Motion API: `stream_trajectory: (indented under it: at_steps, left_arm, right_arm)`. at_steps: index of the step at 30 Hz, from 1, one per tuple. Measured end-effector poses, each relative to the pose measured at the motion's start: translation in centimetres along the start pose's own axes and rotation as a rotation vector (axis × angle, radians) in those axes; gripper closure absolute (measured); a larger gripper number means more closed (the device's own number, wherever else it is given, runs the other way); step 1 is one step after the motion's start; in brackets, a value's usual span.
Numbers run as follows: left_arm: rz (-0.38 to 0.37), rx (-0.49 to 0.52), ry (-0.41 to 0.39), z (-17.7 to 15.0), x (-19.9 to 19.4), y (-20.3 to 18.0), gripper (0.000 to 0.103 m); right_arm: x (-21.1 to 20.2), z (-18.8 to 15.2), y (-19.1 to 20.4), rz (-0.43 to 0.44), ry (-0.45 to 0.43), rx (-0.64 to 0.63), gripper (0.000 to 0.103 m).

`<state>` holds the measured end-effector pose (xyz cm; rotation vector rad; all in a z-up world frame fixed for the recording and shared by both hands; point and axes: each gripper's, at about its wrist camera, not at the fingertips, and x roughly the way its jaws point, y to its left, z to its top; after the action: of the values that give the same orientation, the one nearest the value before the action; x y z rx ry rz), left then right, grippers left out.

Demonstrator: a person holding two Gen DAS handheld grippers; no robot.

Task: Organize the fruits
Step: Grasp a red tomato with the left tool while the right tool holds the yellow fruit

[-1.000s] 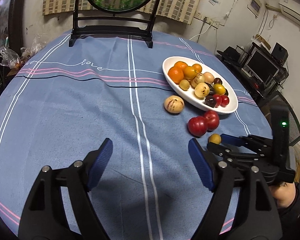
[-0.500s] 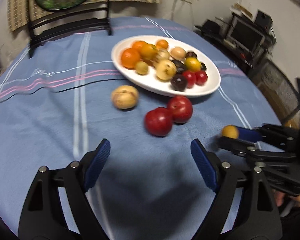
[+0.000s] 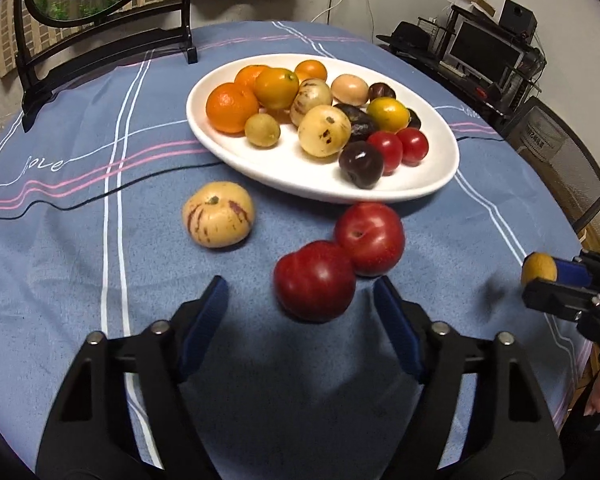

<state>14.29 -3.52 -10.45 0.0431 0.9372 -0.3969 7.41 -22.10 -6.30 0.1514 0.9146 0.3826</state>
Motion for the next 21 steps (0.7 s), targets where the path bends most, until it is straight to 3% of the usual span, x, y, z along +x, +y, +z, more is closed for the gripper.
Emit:
stream_trajectory:
  at_steps: [2,5,7,10,12,21]
  left_arm:
    - [-0.032,-0.011,-0.003,0.3,0.1,0.2,0.040]
    - [-0.057,-0.009,-0.003,0.4,0.2,0.2,0.042]
    - [-0.083,0.003,-0.004,0.4,0.1,-0.1,0.054]
    - [-0.052,0.029,-0.022,0.1,-0.4,-0.7,0.062]
    - [-0.090,0.011,-0.022,-0.2,-1.0,-0.6,0.062]
    - [-0.103,-0.070,-0.074,-3.3,-6.0,-0.5,0.062]
  right_arm:
    - [0.1,0.1,0.0,0.003,0.000,0.002,0.073]
    - [0.0,0.0,0.1,0.007,0.001,0.002,0.073]
    - [0.1,0.0,0.3,0.008,0.003,0.000,0.073]
    - [0.0,0.0,0.6,0.008,0.005,-0.007,0.073]
    - [-0.1,0.0,0.8,0.006,0.003,-0.013,0.073]
    - [-0.1,0.4,1.8,-0.004,-0.003,-0.026,0.073]
